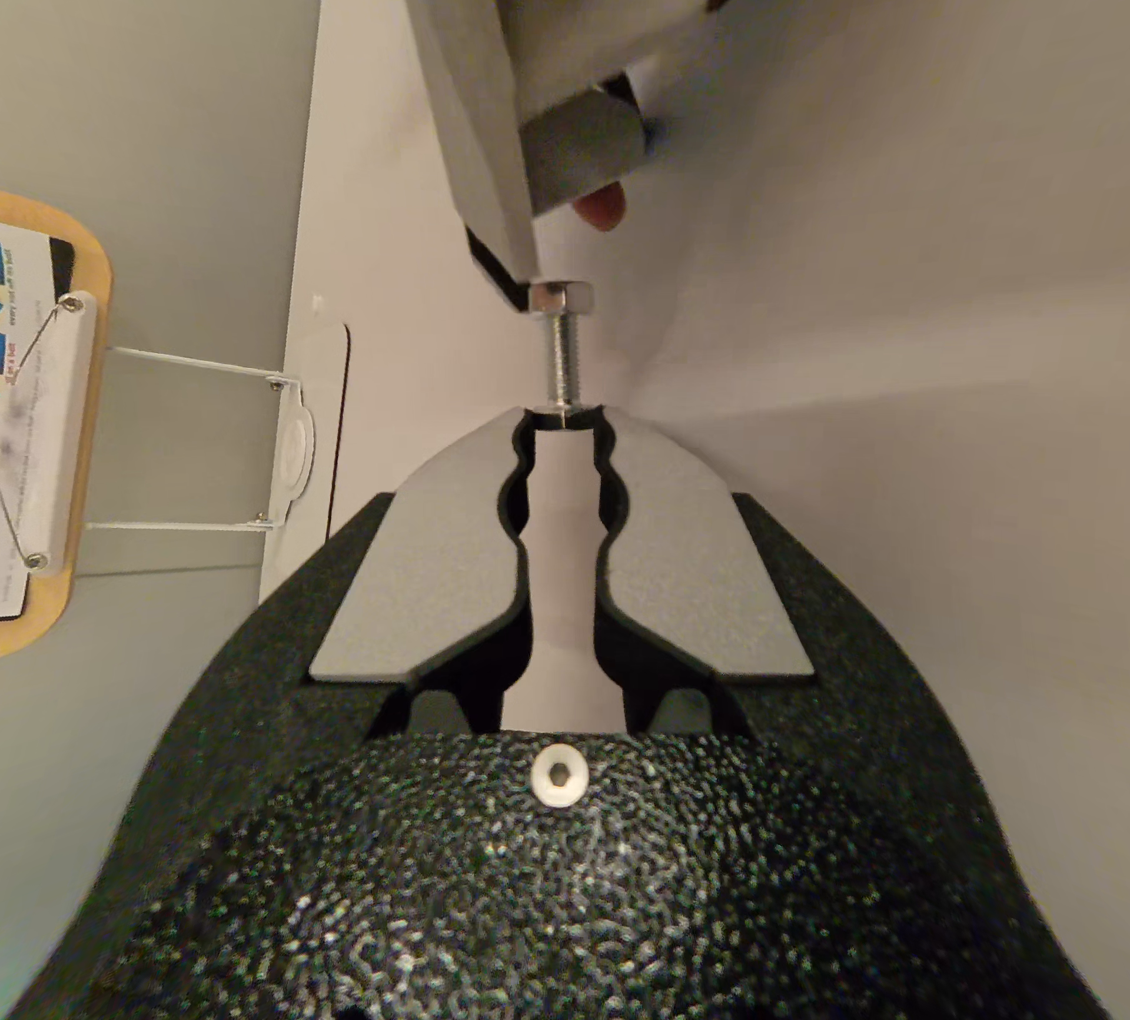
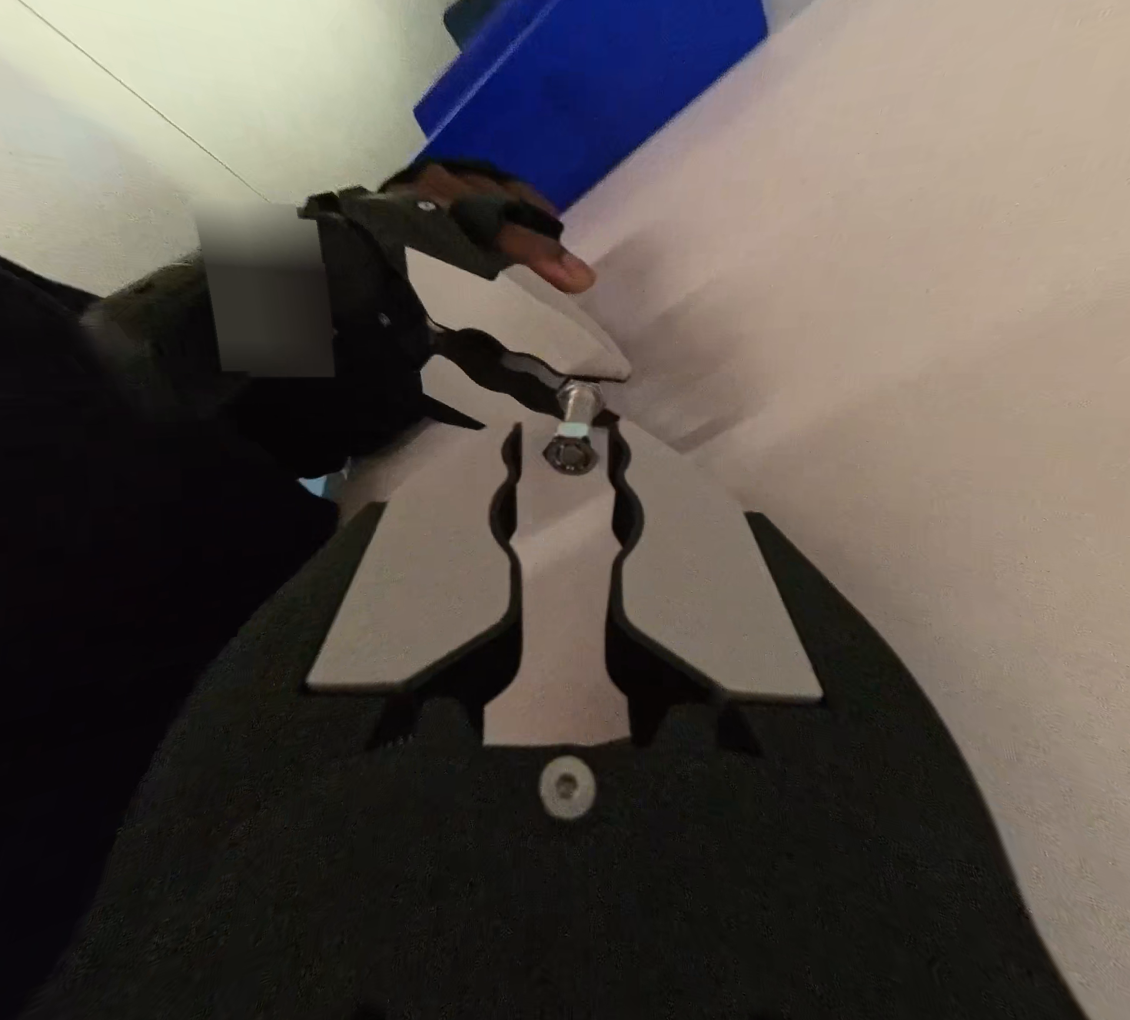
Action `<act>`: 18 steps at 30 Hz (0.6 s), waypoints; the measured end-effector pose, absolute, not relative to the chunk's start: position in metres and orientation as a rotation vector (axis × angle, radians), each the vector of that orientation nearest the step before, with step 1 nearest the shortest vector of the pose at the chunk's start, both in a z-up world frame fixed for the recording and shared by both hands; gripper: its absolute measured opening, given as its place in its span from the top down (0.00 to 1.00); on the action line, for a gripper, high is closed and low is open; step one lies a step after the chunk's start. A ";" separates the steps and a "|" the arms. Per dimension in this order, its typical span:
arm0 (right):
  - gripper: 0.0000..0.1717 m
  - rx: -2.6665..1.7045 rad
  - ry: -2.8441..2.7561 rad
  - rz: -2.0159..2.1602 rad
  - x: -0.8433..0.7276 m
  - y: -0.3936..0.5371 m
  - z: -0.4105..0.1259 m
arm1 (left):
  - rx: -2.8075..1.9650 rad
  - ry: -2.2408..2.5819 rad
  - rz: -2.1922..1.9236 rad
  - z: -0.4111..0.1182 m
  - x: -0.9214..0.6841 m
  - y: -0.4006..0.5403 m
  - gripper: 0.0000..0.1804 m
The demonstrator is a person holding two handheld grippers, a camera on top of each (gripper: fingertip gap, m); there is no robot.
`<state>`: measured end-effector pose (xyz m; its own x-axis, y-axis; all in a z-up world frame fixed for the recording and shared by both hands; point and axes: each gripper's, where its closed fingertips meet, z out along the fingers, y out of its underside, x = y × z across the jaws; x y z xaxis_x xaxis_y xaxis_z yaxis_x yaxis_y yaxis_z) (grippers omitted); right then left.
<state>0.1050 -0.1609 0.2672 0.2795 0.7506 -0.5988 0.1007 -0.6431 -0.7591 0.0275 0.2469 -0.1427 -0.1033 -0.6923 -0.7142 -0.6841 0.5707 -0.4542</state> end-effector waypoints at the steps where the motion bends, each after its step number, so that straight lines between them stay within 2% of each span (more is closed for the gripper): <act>1: 0.80 -1.898 -0.796 1.329 0.107 -0.158 0.271 | -1.138 1.808 0.001 -0.143 0.026 0.249 0.90; 7: 0.73 -1.460 -1.272 0.450 0.109 -0.157 0.270 | -1.180 1.803 -0.005 -0.145 0.021 0.253 0.90; 9: 0.74 -1.344 -1.401 0.259 0.104 -0.163 0.262 | -1.179 1.817 -0.014 -0.146 0.022 0.251 0.90; 10: 0.78 -1.329 -1.438 0.235 0.100 -0.167 0.257 | -1.175 1.822 -0.027 -0.147 0.023 0.249 0.90; 13: 0.90 -1.409 -1.443 0.284 0.097 -0.169 0.248 | -1.155 1.846 -0.047 -0.149 0.027 0.243 0.90; 15: 0.90 -1.589 -1.365 0.472 0.098 -0.171 0.247 | -1.136 1.851 -0.021 -0.149 0.028 0.243 0.90; 18: 0.90 -1.984 -1.003 1.021 0.097 -0.175 0.248 | -1.099 1.853 0.008 -0.147 0.028 0.243 0.90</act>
